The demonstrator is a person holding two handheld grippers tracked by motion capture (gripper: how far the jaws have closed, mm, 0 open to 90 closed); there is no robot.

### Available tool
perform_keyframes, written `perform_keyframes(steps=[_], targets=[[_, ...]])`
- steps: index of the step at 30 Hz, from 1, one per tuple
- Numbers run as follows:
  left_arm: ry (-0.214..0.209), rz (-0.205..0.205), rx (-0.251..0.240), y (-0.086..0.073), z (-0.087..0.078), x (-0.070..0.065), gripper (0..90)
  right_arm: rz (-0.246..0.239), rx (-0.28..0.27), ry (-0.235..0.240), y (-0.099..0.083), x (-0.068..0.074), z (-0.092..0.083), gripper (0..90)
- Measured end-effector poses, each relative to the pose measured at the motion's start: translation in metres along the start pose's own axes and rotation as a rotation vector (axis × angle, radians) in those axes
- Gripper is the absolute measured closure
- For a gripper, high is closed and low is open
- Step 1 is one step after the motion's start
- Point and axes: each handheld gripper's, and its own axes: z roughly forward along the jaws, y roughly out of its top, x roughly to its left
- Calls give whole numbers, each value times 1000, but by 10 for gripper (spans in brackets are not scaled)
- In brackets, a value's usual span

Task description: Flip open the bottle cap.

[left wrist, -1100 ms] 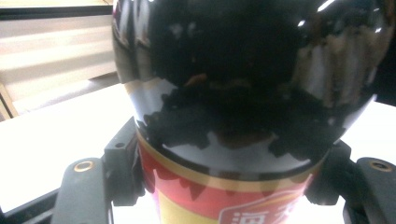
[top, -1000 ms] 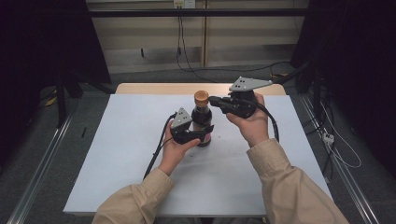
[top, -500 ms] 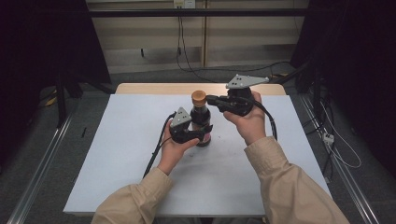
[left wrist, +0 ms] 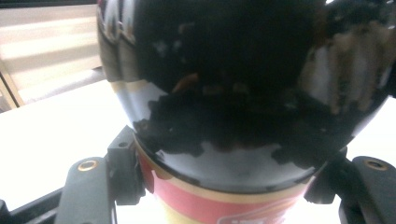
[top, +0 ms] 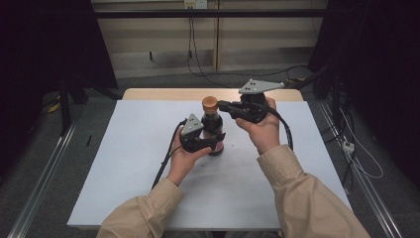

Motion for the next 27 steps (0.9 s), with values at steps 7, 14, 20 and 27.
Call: perform_keyframes(steps=[7,14,20,27], targets=[[5,-2,9,1,-1,0,318,-12,13,0,2,2,0,900],[4,-11,8,1,-1,0,318,7,10,8,2,1,1,900],[-1,-14,7,1,-1,1,318,0,10,5,3,2,2,900],[7,1,-5,0,3,-4,317,30,-110,22,15,4,-8,900]])
